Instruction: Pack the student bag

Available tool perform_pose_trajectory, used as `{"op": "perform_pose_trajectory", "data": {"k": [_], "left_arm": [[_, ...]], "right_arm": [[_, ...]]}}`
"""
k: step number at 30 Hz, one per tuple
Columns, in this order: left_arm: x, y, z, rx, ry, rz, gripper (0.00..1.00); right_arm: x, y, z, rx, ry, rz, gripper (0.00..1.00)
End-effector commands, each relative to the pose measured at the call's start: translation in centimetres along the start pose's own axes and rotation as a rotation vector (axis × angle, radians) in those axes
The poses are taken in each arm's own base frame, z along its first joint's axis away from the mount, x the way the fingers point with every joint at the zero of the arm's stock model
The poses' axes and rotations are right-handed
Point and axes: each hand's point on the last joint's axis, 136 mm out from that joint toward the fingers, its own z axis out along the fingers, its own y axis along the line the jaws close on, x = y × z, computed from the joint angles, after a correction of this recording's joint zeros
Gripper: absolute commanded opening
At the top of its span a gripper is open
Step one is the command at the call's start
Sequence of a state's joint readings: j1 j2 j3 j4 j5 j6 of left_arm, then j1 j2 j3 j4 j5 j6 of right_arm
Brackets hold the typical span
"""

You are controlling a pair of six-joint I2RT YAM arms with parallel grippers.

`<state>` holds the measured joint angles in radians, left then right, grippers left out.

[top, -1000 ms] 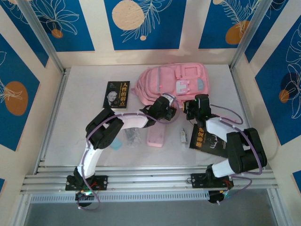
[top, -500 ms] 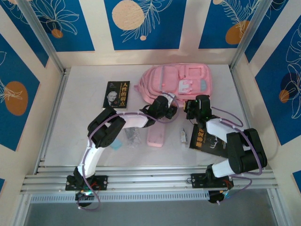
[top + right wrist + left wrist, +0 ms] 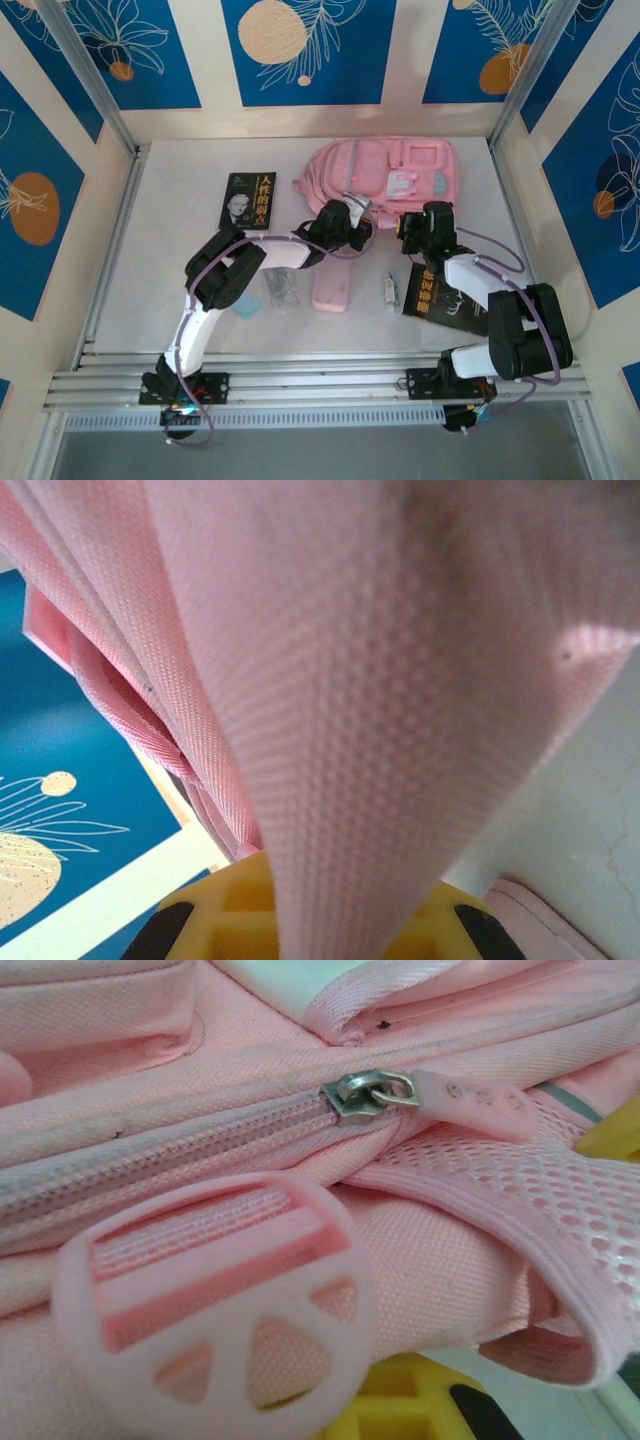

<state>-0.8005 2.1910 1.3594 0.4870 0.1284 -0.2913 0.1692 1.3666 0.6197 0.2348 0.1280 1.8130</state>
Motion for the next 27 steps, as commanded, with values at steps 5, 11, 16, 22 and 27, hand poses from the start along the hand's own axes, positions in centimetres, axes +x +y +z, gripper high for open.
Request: {"op": "perform_pose_trajectory", "data": {"k": [5, 11, 16, 22, 27], "left_arm": [[-1.8, -0.8, -1.7, 0.120, 0.058, -0.044, 0.00], [-1.2, -0.1, -1.4, 0.110, 0.133, -0.056, 0.00], [-0.2, 2.5, -1.9, -0.042, 0.240, -0.024, 0.00], [0.8, 3.7, -3.5, -0.116, 0.375, -0.053, 0.00], [1.0, 6.0, -4.0, -0.242, 0.410, 0.006, 0.00]], "right_arm": [[1.1, 2.2, -1.5, -0.021, 0.064, -0.150, 0.00], [0.9, 2.0, -1.2, -0.008, 0.066, -0.180, 0.00], [-0.1, 2.1, -1.2, 0.023, 0.018, -0.246, 0.00], [-1.7, 2.0, -1.5, 0.045, -0.047, -0.291, 0.00], [-1.8, 2.2, -1.2, 0.061, -0.062, -0.329, 0.00]]}}
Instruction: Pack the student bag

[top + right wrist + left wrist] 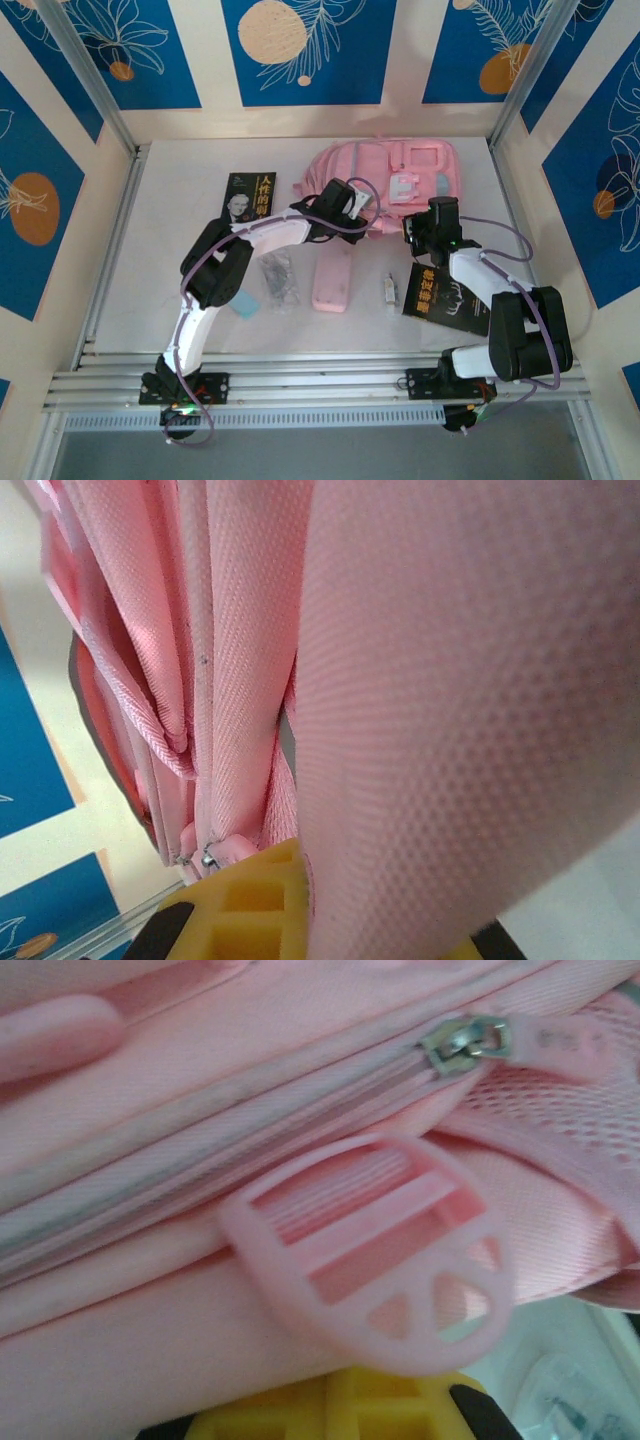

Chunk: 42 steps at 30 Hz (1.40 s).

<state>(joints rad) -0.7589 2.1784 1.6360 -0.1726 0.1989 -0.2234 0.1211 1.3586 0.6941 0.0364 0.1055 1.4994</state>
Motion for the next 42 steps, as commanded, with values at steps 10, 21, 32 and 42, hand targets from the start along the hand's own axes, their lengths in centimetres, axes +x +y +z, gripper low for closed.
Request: {"op": "perform_pose_trajectory", "data": {"k": [10, 21, 32, 42], "left_arm": [[1.7, 10.5, -4.9, -0.315, 0.156, 0.037, 0.00], [3.0, 11.7, -6.6, -0.302, 0.297, 0.069, 0.00], [4.6, 6.5, -6.0, -0.148, 0.377, -0.007, 0.00], [2.9, 5.2, -5.2, -0.108, 0.373, -0.085, 0.00]], "right_arm": [[-3.9, 3.2, -0.9, -0.036, -0.091, -0.189, 0.00], [-6.6, 6.1, 2.5, -0.058, 0.022, -0.369, 0.00], [-5.1, 9.7, 5.1, -0.068, 0.198, -0.449, 0.36], [3.2, 3.3, 1.7, -0.112, 0.270, -0.234, 0.89]]}}
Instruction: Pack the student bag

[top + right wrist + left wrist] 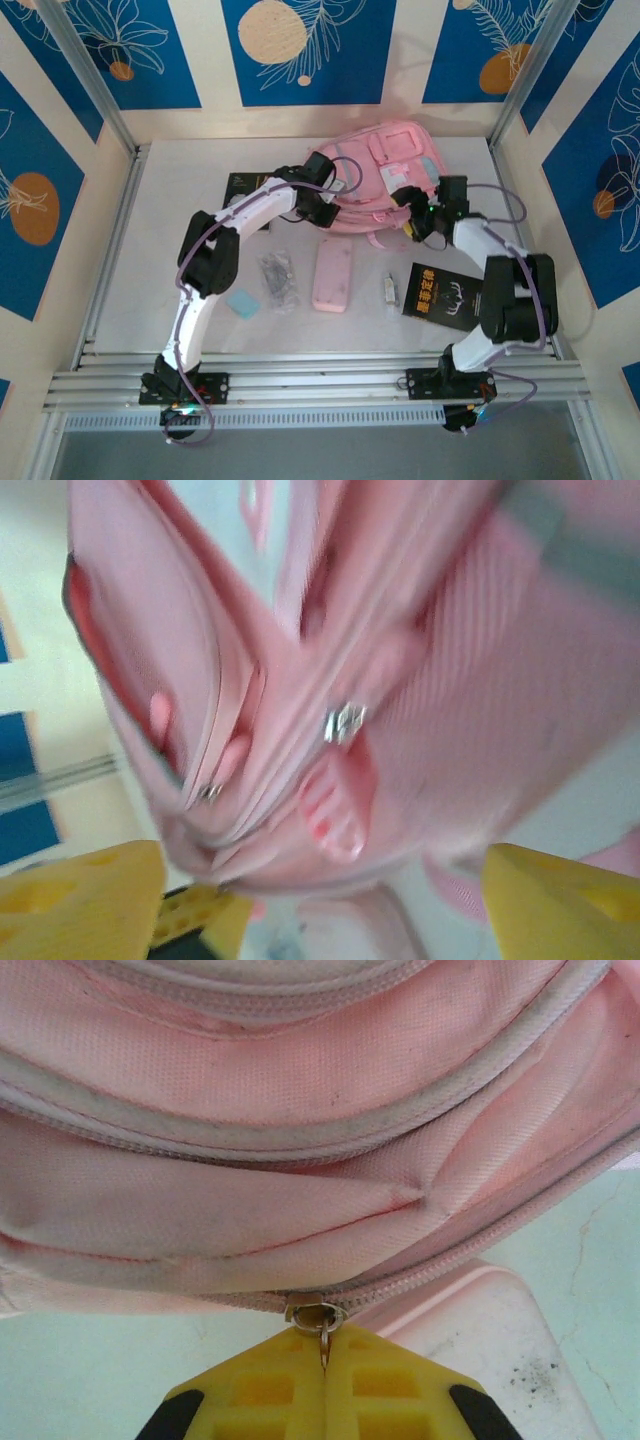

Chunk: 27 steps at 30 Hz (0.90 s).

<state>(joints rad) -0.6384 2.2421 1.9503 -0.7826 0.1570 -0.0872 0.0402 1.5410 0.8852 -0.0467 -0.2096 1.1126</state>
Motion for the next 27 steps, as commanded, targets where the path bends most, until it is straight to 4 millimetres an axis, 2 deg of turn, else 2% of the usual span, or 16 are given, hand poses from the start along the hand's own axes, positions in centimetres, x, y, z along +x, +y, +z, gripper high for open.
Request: {"op": "perform_pose_trajectory", "data": {"k": [1, 3, 7, 12, 14, 15, 16, 18, 19, 20, 27], "left_arm": [[1.2, -1.5, -0.2, 0.051, 0.069, -0.038, 0.00], [1.5, -1.7, -0.2, 0.055, 0.079, -0.043, 0.00], [1.7, -2.5, -0.5, 0.066, 0.087, -0.044, 0.00], [1.7, -3.9, -1.3, 0.100, 0.082, -0.044, 0.00], [1.8, -4.3, -1.6, 0.113, 0.081, -0.041, 0.00], [1.9, -4.4, -1.7, 0.118, 0.084, -0.040, 0.00], [2.0, -4.4, -1.8, 0.119, 0.085, -0.036, 0.00], [2.4, -3.9, -1.7, 0.093, 0.100, -0.021, 0.00], [2.7, -3.5, -1.6, 0.072, 0.111, -0.011, 0.00], [3.1, -2.7, -1.4, 0.042, 0.127, -0.001, 0.00], [6.0, 3.7, -1.0, -0.099, 0.256, 0.001, 0.00]], "right_arm": [[2.5, 1.5, 0.3, -0.118, -0.006, 0.072, 0.91], [4.0, 2.0, 1.0, -0.130, 0.006, 0.082, 0.91], [6.6, 2.3, 3.7, -0.113, 0.024, 0.125, 0.91], [5.8, 1.3, 7.2, -0.099, -0.045, 0.188, 0.89], [5.5, 1.3, 8.6, -0.107, -0.053, 0.193, 0.84], [5.4, 1.2, 9.2, -0.108, -0.054, 0.203, 0.75], [5.3, 1.3, 9.6, -0.121, -0.053, 0.200, 0.61], [5.1, 1.2, 10.1, -0.137, -0.056, 0.200, 0.19], [5.0, 1.3, 10.0, -0.139, -0.051, 0.187, 0.04], [5.0, 1.4, 9.8, -0.135, -0.046, 0.162, 0.00], [5.0, 2.9, 7.7, -0.124, 0.065, -0.120, 0.00]]}}
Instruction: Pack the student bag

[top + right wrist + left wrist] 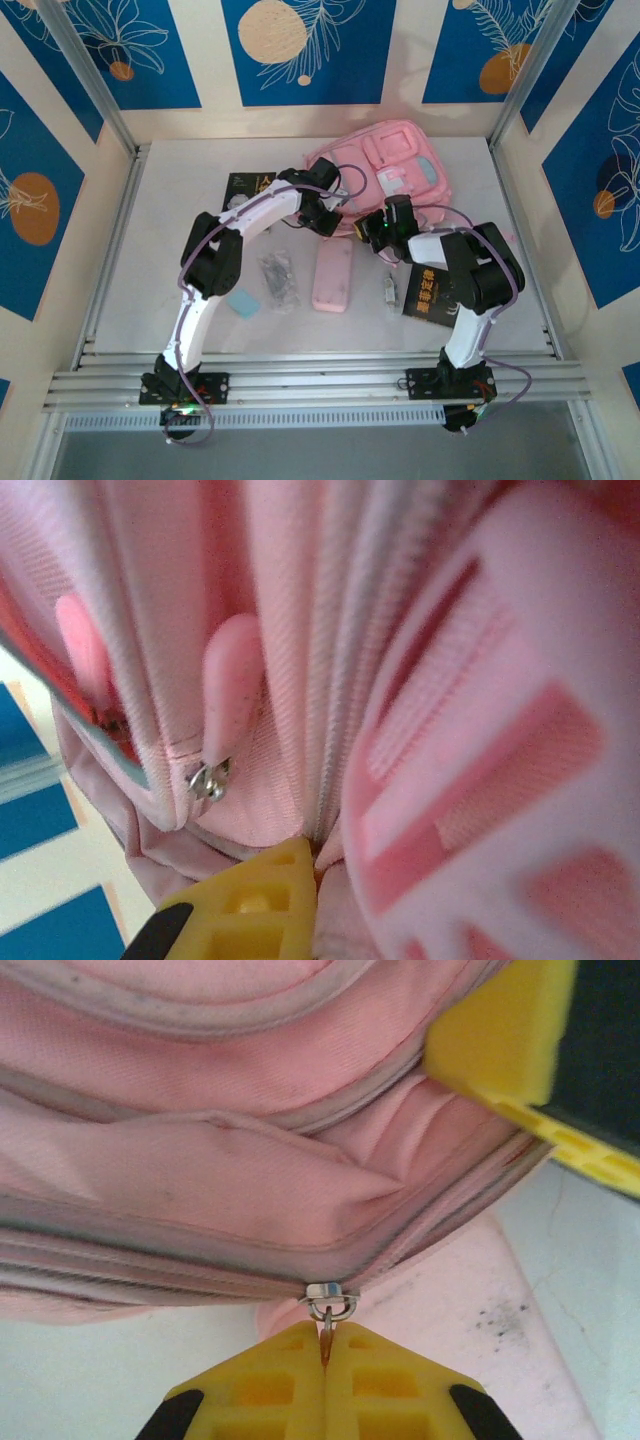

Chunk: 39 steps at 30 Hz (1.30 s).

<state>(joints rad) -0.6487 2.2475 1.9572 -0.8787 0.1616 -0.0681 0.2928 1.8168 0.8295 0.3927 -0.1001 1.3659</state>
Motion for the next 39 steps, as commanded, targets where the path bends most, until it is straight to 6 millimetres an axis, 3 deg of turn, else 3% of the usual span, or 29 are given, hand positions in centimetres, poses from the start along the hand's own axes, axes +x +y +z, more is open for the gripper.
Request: {"op": "perform_pose_trajectory", "data": {"k": [1, 9, 13, 17, 23, 27, 31, 34, 37, 39], "left_arm": [[4.1, 4.9, -1.0, -0.119, 0.170, -0.018, 0.00], [2.7, 12.3, -3.4, -0.265, 0.144, -0.064, 0.00], [2.3, 12.5, -4.2, -0.262, 0.143, -0.051, 0.00], [2.4, 9.1, -4.4, -0.173, 0.145, -0.037, 0.00], [2.5, 1.2, -4.2, -0.025, 0.141, 0.045, 0.00], [2.6, -2.5, -4.3, 0.003, 0.138, 0.103, 0.00], [2.0, -6.1, -4.6, 0.099, 0.104, 0.114, 0.00], [1.3, -9.0, -4.9, 0.171, 0.076, 0.130, 0.00], [0.7, -10.8, -5.0, 0.196, 0.054, 0.161, 0.00], [0.3, -10.9, -4.8, 0.184, 0.049, 0.169, 0.00]], "right_arm": [[-1.2, 3.4, -1.9, -0.065, 0.030, -0.204, 0.00], [-0.5, 4.7, -4.2, -0.031, 0.157, -0.485, 0.00], [-2.5, 4.8, -4.9, 0.031, 0.161, -0.611, 0.00], [-7.0, 4.8, -5.3, 0.103, 0.069, -0.651, 0.00], [-12.4, 7.8, -5.4, 0.063, -0.008, -0.602, 0.00], [-14.5, 7.8, -4.9, 0.123, -0.042, -0.522, 0.00], [-14.9, 7.0, -5.3, 0.146, -0.079, -0.464, 0.00], [-14.8, 5.7, -6.1, 0.177, -0.109, -0.422, 0.18], [-13.8, 4.2, -7.6, 0.199, -0.101, -0.343, 0.58], [-12.1, 3.4, -8.7, 0.186, -0.096, -0.297, 0.71]]}}
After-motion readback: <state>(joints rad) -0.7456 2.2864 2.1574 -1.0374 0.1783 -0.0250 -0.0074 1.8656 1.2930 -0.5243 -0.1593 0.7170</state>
